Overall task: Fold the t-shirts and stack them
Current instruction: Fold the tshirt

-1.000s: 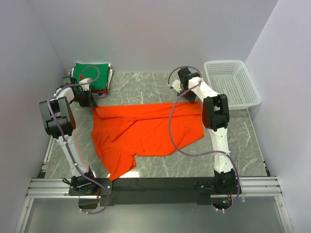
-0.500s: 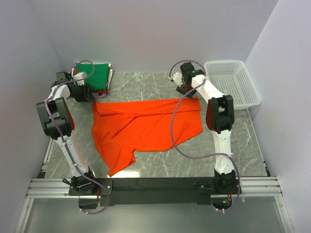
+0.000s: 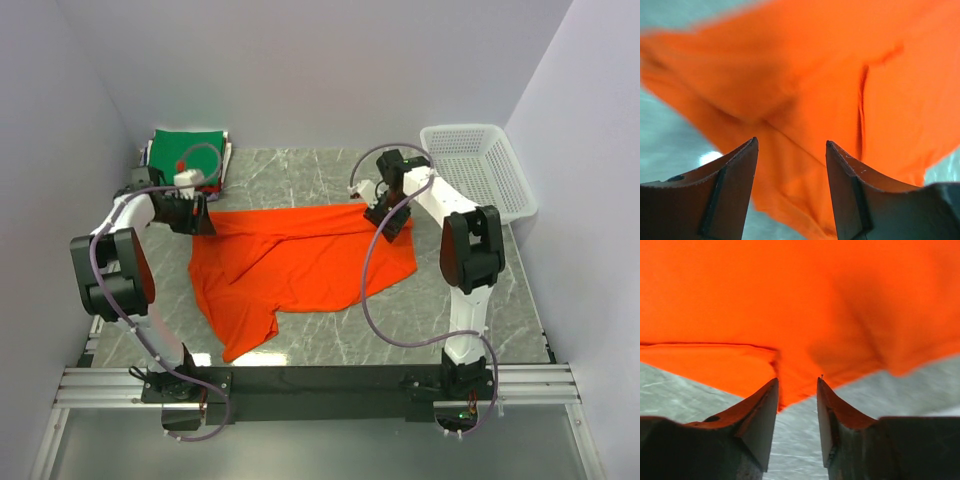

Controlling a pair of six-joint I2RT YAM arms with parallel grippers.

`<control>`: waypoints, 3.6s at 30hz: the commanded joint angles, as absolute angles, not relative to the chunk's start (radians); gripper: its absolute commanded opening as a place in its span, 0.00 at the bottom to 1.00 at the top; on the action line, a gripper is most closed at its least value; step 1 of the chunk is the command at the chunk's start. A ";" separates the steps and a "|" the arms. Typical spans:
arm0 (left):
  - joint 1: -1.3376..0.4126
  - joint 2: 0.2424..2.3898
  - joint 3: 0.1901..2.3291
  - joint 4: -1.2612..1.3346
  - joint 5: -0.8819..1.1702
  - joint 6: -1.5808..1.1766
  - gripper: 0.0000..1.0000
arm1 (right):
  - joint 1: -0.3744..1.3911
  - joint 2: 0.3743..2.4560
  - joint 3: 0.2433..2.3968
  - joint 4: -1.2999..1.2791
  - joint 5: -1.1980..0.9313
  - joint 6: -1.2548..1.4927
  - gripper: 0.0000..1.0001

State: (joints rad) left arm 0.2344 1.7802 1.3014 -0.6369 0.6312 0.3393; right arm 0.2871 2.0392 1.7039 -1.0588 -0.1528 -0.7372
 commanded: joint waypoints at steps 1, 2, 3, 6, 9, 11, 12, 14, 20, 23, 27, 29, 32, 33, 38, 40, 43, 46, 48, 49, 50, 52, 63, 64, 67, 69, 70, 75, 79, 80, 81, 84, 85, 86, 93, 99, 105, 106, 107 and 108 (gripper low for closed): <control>0.198 1.746 1.246 -0.643 0.635 0.379 0.62 | 0.307 2.031 1.675 -1.051 -0.190 -0.739 0.45; 0.192 1.746 1.226 -0.637 0.637 0.379 0.62 | 0.310 2.037 1.666 -1.042 -0.193 -0.738 0.46; 0.180 1.749 1.218 -0.632 0.631 0.379 0.63 | 0.310 2.043 1.663 -1.043 -0.199 -0.733 0.48; 0.164 1.764 1.193 -0.620 0.624 0.376 0.63 | 0.311 2.060 1.655 -1.054 -0.225 -0.729 0.50; 0.150 1.781 1.174 -0.601 0.603 0.368 0.63 | 0.318 2.059 1.621 -1.036 -0.227 -0.726 0.51; 0.152 1.801 1.172 -0.591 0.591 0.365 0.63 | 0.322 2.066 1.609 -1.038 -0.227 -0.726 0.51; 0.152 1.805 1.170 -0.586 0.585 0.361 0.63 | 0.325 2.071 1.606 -1.040 -0.226 -0.726 0.51; 0.152 1.818 1.170 -0.575 0.574 0.354 0.63 | 0.325 2.082 1.597 -1.032 -0.218 -0.718 0.51; 0.150 1.828 1.164 -0.565 0.565 0.350 0.63 | 0.325 2.095 1.589 -1.008 -0.201 -0.713 0.53; 0.150 1.838 1.158 -0.557 0.551 0.351 0.62 | 0.327 2.095 1.598 -1.026 -0.218 -0.718 0.45; 0.153 1.858 1.166 -0.551 0.538 0.342 0.58 | 0.327 2.076 1.592 -1.063 -0.230 -0.732 0.17; 0.153 1.870 1.175 -0.549 0.538 0.334 0.57 | 0.322 2.044 1.562 -1.071 -0.224 -0.742 0.06; 0.155 1.882 1.184 -0.549 0.538 0.331 0.56 | 0.318 1.982 1.510 -1.075 -0.222 -0.753 0.00; 0.155 1.882 1.186 -0.548 0.538 0.330 0.56 | 0.313 1.962 1.497 -1.080 -0.225 -0.756 0.00; 0.156 1.890 1.192 -0.545 0.529 0.333 0.55 | 0.292 1.830 1.405 -1.097 -0.250 -0.776 0.00; 0.158 1.891 1.190 -0.542 0.526 0.336 0.55 | 0.290 1.780 1.378 -1.104 -0.258 -0.782 0.00; 0.161 1.893 1.190 -0.541 0.519 0.339 0.55 | 0.281 1.711 1.295 -1.114 -0.249 -0.798 0.00; 0.169 1.893 1.189 -0.543 0.515 0.344 0.55 | 0.275 1.640 1.143 -1.115 -0.216 -0.822 0.00; 0.175 1.894 1.189 -0.543 0.512 0.345 0.55 | 0.268 1.608 1.082 -1.101 -0.190 -0.836 0.00; 0.176 1.898 1.190 -0.543 0.512 0.347 0.55 | 0.268 1.580 1.051 -1.092 -0.178 -0.839 0.00; 0.178 1.899 1.192 -0.545 0.512 0.347 0.54 | 0.264 1.568 0.998 -1.071 -0.149 -0.844 0.00; 0.179 1.905 1.190 -0.542 0.508 0.347 0.54 | 0.253 1.546 0.932 -1.051 -0.123 -0.857 0.00; 0.219 1.850 1.218 -0.587 0.593 0.386 0.58 | 0.225 1.603 1.029 -1.104 -0.135 -0.853 0.06; 0.218 1.830 1.213 -0.595 0.607 0.394 0.59 | 0.224 1.609 1.098 -1.118 -0.176 -0.847 0.11; 0.216 1.760 1.209 -0.606 0.632 0.391 0.60 | 0.224 1.643 1.236 -1.120 -0.233 -0.795 0.26; 0.218 1.741 1.212 -0.609 0.647 0.367 0.58 | 0.221 1.714 1.308 -1.079 -0.244 -0.700 0.26; 0.218 1.740 1.212 -0.604 0.650 0.356 0.58 | 0.221 1.742 1.374 -1.057 -0.244 -0.660 0.27; 0.177 1.744 1.207 -0.569 0.705 0.275 0.56 | 0.222 1.955 1.623 -1.022 -0.274 -0.427 0.21; 0.092 1.753 1.200 -0.510 0.696 0.219 0.56 | 0.222 2.091 1.787 -0.988 -0.290 -0.319 0.20; 0.060 1.756 1.200 -0.496 0.689 0.212 0.57 | 0.222 2.104 1.802 -0.954 -0.281 -0.299 0.20; 0.048 1.772 1.203 -0.486 0.683 0.195 0.58 | 0.221 2.129 1.818 -0.947 -0.281 -0.278 0.19; 0.011 1.825 1.244 -0.463 0.672 0.160 0.60 | 0.222 2.169 1.867 -0.904 -0.265 -0.229 0.18; 0.008 1.841 1.252 -0.457 0.672 0.153 0.61 | 0.219 2.180 1.893 -0.904 -0.270 -0.221 0.18; 0.008 1.854 1.261 -0.454 0.672 0.150 0.62 | 0.221 2.187 1.902 -0.896 -0.271 -0.210 0.18; -0.070 1.965 1.319 -0.465 0.686 0.140 0.65 | 0.219 2.250 1.963 -0.896 -0.276 -0.164 0.18; -0.132 1.947 1.304 -0.482 0.722 0.170 0.58 | 0.219 2.279 1.983 -0.904 -0.247 -0.169 0.18; -0.175 1.904 1.269 -0.512 0.739 0.201 0.48 | 0.218 2.292 1.996 -0.913 -0.239 -0.172 0.18; -0.181 1.899 1.266 -0.529 0.759 0.213 0.46 | 0.219 2.293 1.999 -0.914 -0.236 -0.172 0.18; -0.195 1.891 1.259 -0.550 0.767 0.224 0.44 | 0.218 2.293 2.000 -0.917 -0.233 -0.173 0.18; -0.202 1.866 1.241 -0.561 0.770 0.256 0.41 | 0.218 2.296 2.002 -0.917 -0.232 -0.175 0.18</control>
State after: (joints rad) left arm -0.1749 1.9537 1.2709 -0.5041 0.7029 0.1875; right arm 0.2279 2.2978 1.9480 -0.9108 -0.2478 -0.1787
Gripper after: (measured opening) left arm 0.435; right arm 0.184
